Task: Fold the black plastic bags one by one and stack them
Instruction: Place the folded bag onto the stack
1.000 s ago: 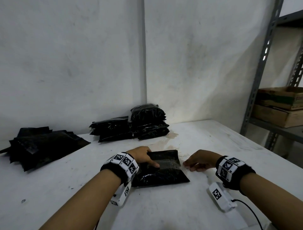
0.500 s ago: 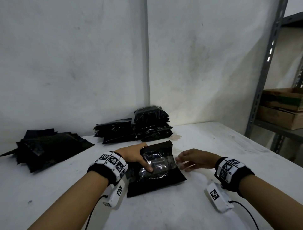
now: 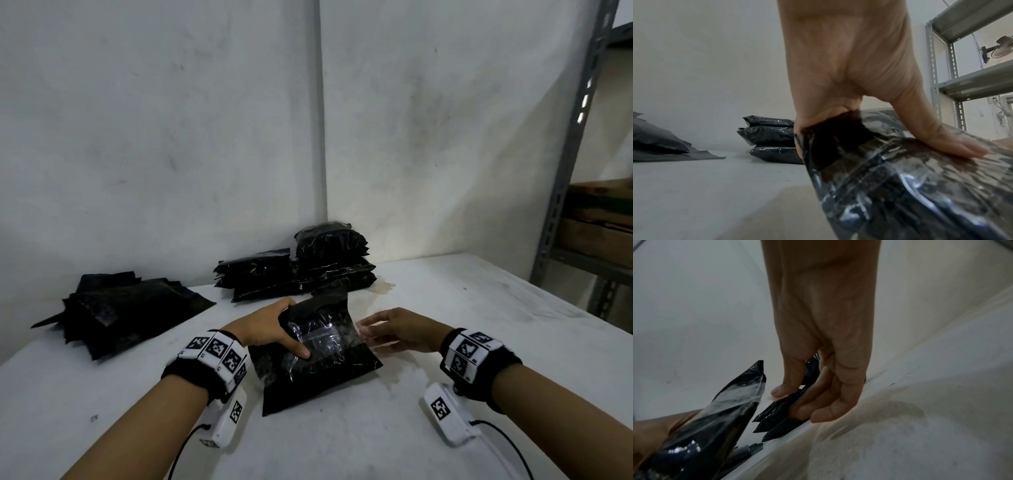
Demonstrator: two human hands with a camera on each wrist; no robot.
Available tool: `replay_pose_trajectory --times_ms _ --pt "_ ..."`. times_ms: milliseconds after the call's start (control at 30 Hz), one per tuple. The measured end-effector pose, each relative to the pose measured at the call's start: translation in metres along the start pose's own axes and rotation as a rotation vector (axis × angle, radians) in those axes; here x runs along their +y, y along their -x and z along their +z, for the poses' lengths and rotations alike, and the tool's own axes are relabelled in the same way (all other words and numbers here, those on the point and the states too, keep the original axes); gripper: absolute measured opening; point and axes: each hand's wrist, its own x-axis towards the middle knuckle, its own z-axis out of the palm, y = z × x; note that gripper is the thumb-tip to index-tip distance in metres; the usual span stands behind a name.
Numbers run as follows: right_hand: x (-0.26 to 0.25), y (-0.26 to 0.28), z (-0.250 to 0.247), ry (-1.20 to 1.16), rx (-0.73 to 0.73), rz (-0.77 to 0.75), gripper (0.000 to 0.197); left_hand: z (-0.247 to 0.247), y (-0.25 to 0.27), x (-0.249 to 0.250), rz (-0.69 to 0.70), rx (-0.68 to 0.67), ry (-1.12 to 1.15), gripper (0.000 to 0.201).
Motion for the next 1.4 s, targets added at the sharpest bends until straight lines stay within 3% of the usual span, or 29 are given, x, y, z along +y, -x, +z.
replay_pose_trajectory --times_ms 133,300,367,667,833,933,1000,1067,1200,1333,1400 --pt "-0.003 0.0 0.003 0.047 0.139 -0.083 0.039 0.0 0.002 -0.001 0.017 0.022 0.009 0.069" --pt "-0.01 0.006 0.003 0.075 0.057 -0.131 0.014 0.0 0.001 -0.002 0.005 0.028 0.01 0.071" --pt "-0.011 0.008 0.005 0.079 0.037 -0.136 0.012 0.0 0.001 -0.002 0.001 0.029 0.013 0.072" --pt "-0.012 0.007 0.015 0.028 -0.003 -0.092 0.018 0.0 0.003 -0.001 -0.013 0.034 0.001 0.07" --pt "-0.018 0.011 0.026 0.01 -0.048 0.006 0.035 0.0 0.002 -0.001 -0.02 0.039 -0.02 0.071" --pt "-0.019 0.012 0.036 -0.016 -0.072 0.008 0.026 0.001 0.0 -0.002 -0.022 0.049 -0.026 0.072" --pt "-0.02 0.011 0.04 0.048 -0.07 -0.018 0.048 0.001 0.0 -0.002 -0.018 0.055 -0.033 0.071" --pt "-0.02 0.01 0.045 0.088 -0.079 -0.047 0.056 0.0 0.0 -0.002 -0.016 0.057 -0.03 0.071" --pt "-0.018 0.004 0.056 -0.023 -0.116 -0.065 0.043 0.0 0.0 0.0 0.006 0.084 -0.012 0.074" --pt "-0.019 -0.003 0.064 -0.036 -0.133 -0.092 0.043 -0.003 0.001 0.002 -0.021 0.102 -0.072 0.08" --pt "-0.021 -0.005 0.061 -0.047 -0.081 -0.12 0.044 -0.006 0.004 0.004 -0.018 0.253 -0.127 0.092"
